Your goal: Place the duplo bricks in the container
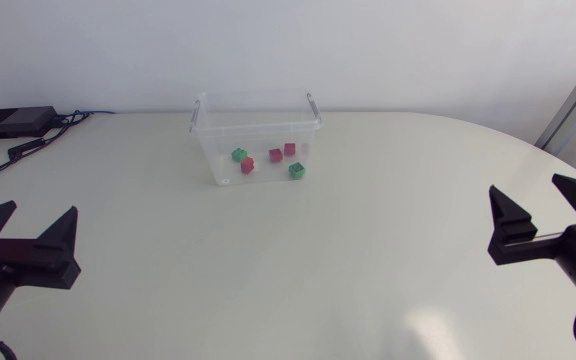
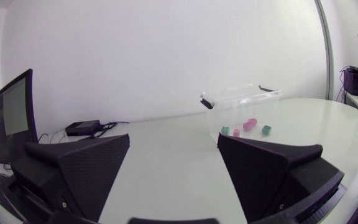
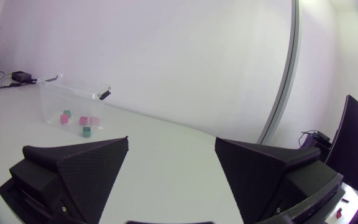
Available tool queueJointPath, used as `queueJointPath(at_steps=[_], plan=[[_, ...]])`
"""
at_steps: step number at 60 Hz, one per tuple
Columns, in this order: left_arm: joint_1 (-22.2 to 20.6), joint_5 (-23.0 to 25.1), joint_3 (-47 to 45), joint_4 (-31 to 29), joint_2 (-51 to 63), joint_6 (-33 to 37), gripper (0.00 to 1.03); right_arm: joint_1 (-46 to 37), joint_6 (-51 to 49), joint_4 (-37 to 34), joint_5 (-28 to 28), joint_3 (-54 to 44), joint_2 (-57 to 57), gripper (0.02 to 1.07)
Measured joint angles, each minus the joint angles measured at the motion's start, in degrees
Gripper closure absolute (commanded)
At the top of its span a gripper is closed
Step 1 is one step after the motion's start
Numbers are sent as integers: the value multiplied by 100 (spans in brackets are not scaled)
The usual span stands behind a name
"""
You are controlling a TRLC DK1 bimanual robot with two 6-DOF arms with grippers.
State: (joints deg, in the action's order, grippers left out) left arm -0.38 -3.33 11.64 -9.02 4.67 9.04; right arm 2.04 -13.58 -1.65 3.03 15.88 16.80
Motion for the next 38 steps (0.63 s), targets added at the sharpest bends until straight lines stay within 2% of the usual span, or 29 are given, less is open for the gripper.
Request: queueJointPath(at_steps=[38], plan=[[0,291,-1032,807,-428,-758,4,-164,1193,66,-295,-1473,-1633,6]])
